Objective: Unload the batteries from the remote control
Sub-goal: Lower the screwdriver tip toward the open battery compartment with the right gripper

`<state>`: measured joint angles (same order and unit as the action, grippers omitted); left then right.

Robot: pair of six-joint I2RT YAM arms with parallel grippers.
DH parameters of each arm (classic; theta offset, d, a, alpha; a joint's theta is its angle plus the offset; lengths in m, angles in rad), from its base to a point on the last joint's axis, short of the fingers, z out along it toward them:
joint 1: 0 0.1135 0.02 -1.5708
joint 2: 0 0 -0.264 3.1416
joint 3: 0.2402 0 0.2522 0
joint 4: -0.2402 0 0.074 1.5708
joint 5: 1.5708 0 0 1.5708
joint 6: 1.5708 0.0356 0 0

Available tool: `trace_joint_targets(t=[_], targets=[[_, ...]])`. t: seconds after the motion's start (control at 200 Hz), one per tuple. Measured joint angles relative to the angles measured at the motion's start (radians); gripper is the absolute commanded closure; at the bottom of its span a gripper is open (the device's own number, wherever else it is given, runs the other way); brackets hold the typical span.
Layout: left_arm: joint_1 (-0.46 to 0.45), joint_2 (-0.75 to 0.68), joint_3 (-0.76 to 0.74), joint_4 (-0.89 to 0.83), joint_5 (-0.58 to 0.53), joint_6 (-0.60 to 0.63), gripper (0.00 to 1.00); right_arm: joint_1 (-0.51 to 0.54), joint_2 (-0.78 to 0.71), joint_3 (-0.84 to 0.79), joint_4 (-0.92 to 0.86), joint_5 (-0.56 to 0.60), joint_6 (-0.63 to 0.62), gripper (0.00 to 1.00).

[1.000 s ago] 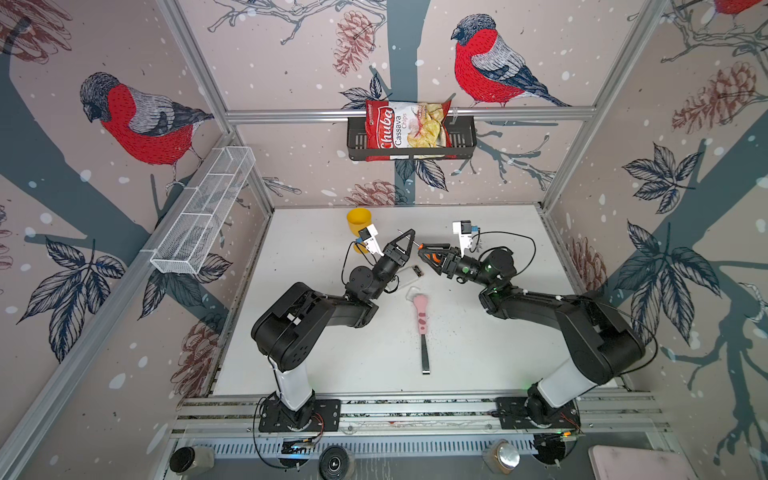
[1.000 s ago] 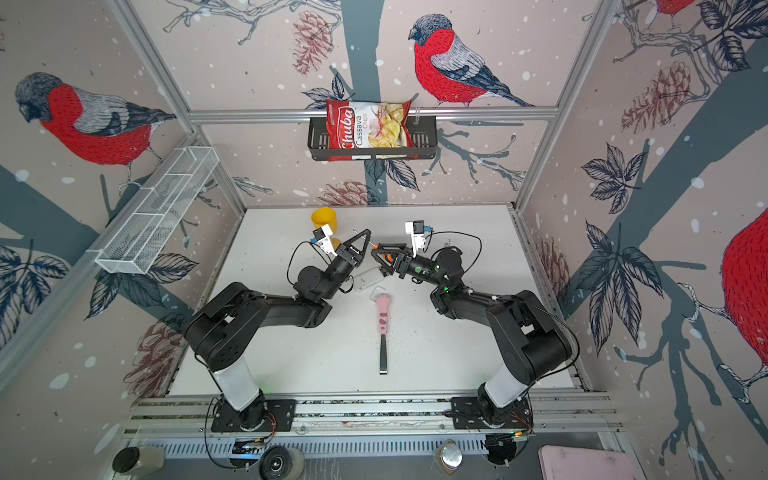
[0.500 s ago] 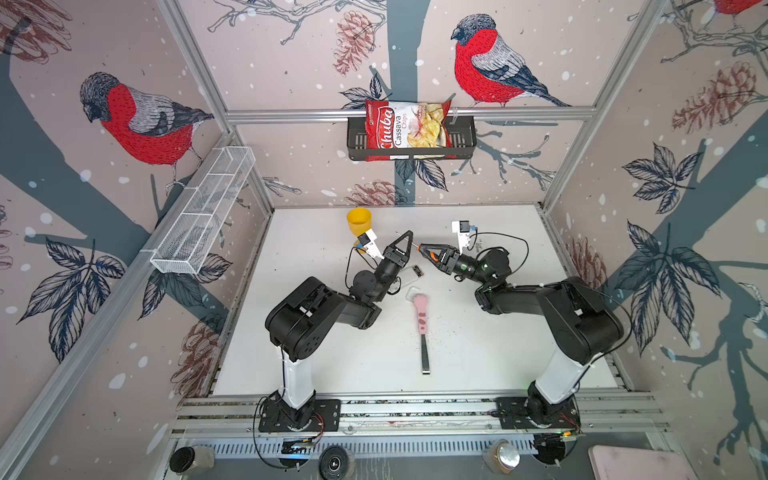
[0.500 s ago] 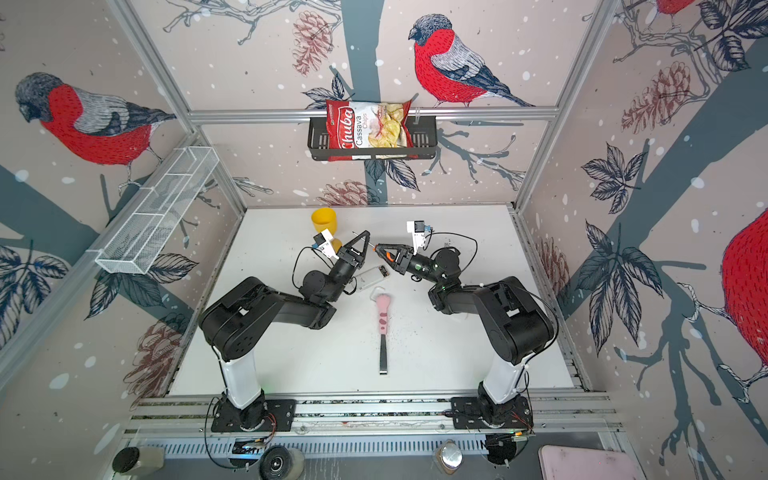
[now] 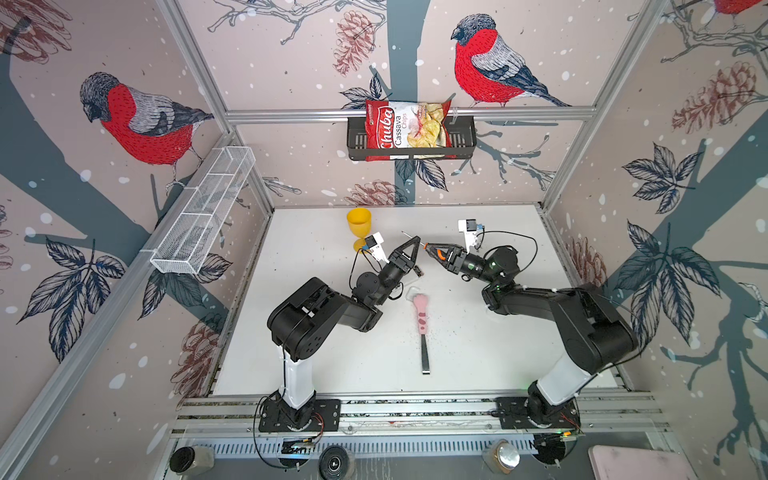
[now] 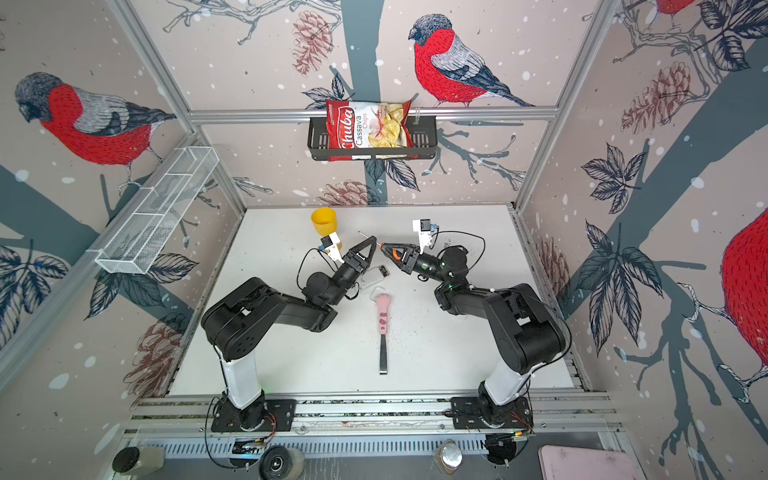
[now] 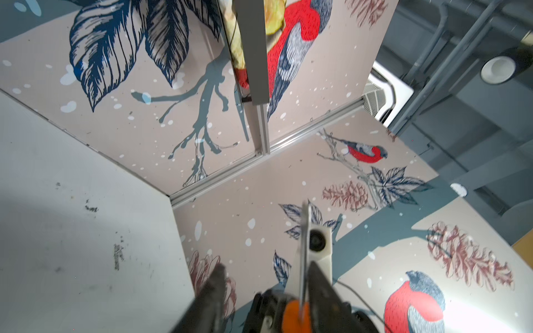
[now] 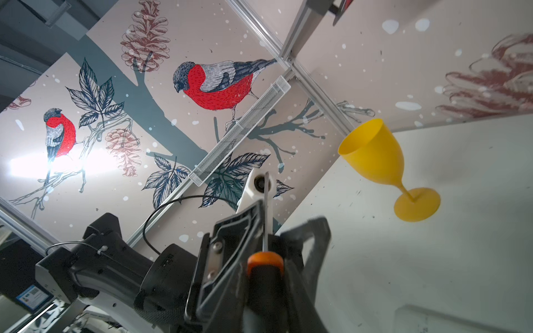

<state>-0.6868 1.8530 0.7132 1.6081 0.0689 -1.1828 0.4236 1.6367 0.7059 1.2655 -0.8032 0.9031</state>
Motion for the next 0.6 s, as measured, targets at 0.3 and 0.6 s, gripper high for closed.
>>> trace_joint_targets(t=[0.3,0.6], targets=[[-0.006,-0.341,-0.198,-0.297,-0.006,0.23,0.09,-0.112,-0.188,-0.035,-0.431,0.053,-0.198,1.0],[-0.074,-0.503,-0.215,-0.943,-0.236,0.45,0.05,-0.121,-0.282,-0.076,-0.747,0.171,-0.326,1.0]])
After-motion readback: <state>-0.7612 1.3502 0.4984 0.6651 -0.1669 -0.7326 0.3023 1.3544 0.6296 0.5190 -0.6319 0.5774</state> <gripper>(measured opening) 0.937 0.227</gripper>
